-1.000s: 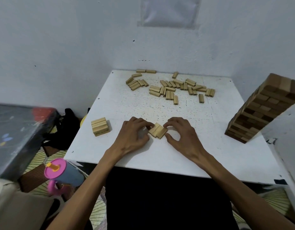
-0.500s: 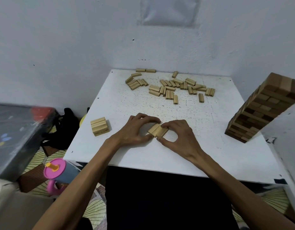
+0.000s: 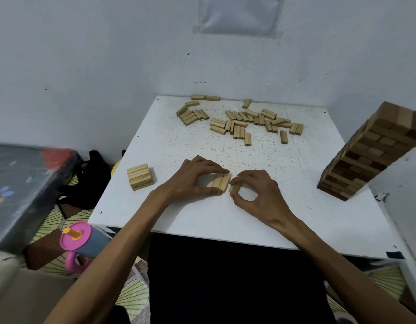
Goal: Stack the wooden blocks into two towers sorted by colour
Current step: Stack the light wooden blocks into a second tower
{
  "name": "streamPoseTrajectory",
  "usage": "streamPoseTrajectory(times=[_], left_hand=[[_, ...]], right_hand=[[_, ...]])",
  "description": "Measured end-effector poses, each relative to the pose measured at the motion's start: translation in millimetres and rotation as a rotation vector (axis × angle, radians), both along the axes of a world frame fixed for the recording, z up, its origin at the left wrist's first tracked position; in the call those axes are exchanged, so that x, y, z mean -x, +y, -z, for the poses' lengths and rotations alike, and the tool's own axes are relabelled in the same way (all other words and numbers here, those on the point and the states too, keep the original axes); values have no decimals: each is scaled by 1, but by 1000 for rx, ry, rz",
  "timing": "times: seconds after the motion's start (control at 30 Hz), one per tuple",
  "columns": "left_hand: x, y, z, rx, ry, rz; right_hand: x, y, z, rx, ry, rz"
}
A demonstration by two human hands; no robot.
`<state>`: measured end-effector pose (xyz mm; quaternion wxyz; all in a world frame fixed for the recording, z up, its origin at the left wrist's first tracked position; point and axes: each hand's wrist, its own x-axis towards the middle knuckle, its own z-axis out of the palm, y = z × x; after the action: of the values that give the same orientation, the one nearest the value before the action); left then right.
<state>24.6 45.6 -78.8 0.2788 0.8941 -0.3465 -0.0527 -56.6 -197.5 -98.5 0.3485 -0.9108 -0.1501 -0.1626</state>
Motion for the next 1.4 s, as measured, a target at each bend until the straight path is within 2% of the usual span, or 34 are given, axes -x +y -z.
streamPoseTrajectory(times=[0.13,0.3,0.5,0.8,1.4], left_hand=[[-2,-2,2,-35,-38,31],[-5,-4,2,-64,-60,58],[-9,-4,-3,-128,-52,71],[-8,3,-7,-8,90,40],[7,-6,4,187,16,-85]], right_hand=[[0,-2,-1,-32,8,16],[-1,-3,1,50,3,22],[-1,-4,-4,-46,13,-10],[-4,-20,-7,-84,145,-56],[-21,-21,-8,-67,148,-143]])
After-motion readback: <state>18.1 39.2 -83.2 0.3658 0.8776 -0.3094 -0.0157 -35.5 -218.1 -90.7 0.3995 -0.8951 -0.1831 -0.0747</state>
